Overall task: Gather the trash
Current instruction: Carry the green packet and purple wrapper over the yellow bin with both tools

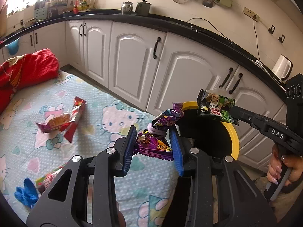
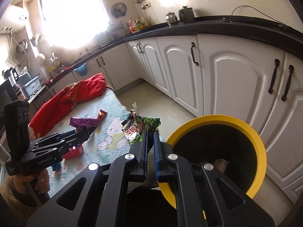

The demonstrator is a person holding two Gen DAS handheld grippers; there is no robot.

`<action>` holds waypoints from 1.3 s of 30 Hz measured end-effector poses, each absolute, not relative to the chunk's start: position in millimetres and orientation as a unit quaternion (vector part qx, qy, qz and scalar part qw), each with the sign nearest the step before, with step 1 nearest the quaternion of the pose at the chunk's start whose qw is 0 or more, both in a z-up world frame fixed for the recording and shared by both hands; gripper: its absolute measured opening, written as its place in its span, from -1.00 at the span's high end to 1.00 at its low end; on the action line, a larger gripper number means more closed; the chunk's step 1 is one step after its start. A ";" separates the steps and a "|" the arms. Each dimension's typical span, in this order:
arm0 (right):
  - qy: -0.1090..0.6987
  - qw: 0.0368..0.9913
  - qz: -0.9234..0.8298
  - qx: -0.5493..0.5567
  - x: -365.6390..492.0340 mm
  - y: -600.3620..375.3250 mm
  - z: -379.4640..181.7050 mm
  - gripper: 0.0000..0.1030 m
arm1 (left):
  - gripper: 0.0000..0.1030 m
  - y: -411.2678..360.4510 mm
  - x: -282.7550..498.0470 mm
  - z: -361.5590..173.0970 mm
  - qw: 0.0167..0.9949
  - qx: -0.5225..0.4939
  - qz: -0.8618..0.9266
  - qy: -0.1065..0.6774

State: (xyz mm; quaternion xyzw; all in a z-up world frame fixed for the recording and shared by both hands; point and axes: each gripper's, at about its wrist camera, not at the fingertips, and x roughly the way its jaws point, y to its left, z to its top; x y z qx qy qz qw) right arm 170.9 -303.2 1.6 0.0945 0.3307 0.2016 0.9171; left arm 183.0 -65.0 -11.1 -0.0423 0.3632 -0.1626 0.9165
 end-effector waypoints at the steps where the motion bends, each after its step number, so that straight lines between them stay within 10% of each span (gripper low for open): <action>1: 0.331 0.917 0.199 0.097 171.1 -307.4 0.9 0.89 | 0.45 -67.6 183.1 -11.1 0.916 -0.041 -0.164 0.363; 39: 0.365 0.922 0.063 0.111 180.5 -406.4 -59.7 0.88 | 0.44 -195.6 203.5 -52.2 0.884 0.010 -0.245 0.397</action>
